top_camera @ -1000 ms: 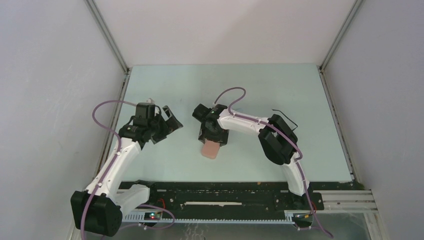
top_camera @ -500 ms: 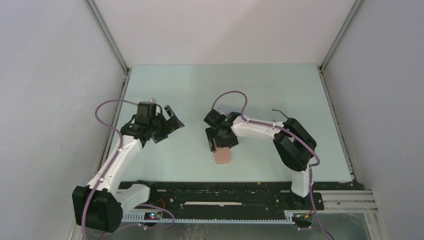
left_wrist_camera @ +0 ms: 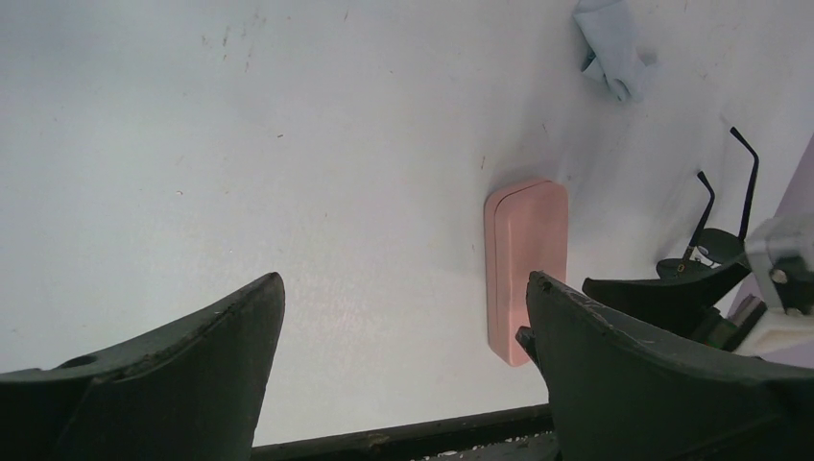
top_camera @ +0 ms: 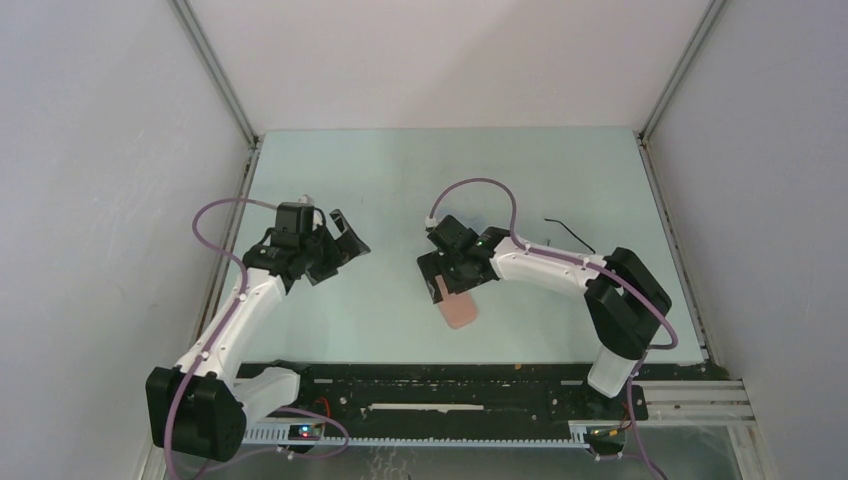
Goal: Organize the sunglasses
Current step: Move the sunglasses case at the center of the board, then pick up the sunglasses case from the center of the board.
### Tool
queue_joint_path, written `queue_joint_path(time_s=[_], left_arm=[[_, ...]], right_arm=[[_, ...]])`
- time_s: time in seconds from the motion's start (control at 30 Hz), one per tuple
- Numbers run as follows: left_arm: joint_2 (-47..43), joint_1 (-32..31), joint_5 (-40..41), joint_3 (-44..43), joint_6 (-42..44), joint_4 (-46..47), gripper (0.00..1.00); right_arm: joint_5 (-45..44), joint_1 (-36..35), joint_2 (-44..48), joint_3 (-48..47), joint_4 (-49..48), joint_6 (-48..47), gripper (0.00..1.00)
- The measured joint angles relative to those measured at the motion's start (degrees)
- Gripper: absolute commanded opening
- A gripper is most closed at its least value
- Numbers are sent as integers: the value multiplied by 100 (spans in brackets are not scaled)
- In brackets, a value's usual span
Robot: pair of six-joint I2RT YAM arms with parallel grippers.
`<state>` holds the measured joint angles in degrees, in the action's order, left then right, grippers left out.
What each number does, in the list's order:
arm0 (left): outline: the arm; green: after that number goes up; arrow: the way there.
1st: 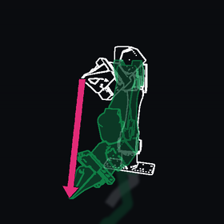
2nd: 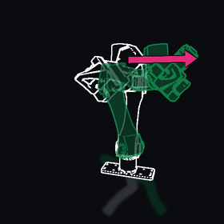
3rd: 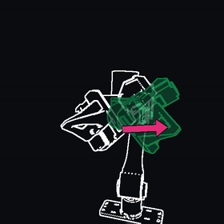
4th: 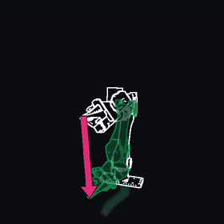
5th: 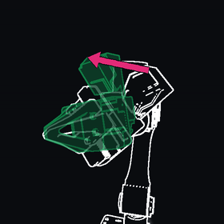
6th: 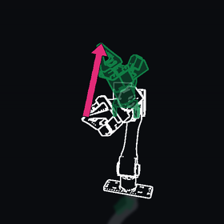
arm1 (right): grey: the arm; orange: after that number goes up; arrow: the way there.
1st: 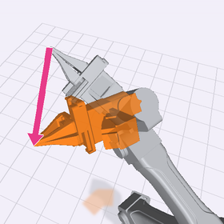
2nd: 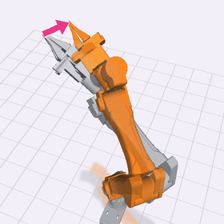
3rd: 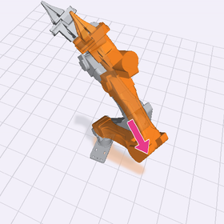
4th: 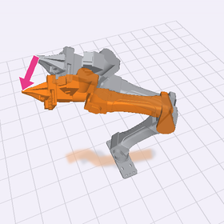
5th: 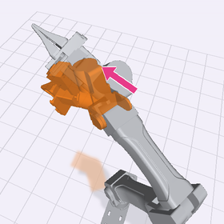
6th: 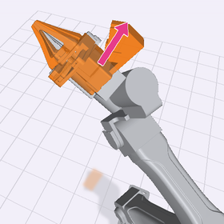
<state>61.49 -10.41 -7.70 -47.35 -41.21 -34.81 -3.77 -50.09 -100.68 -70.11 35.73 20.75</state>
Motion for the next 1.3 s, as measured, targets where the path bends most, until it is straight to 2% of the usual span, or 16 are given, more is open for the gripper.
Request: queue_joint_path(time_s=[0.4,1.3], left_arm=[[-98,2,111,107,-44,114,100],[-393,2,203,450,-188,417,100]], right_arm=[[461,59,225,339,-560,-203,100],[107,-7,13,758,-898,-133,99]])
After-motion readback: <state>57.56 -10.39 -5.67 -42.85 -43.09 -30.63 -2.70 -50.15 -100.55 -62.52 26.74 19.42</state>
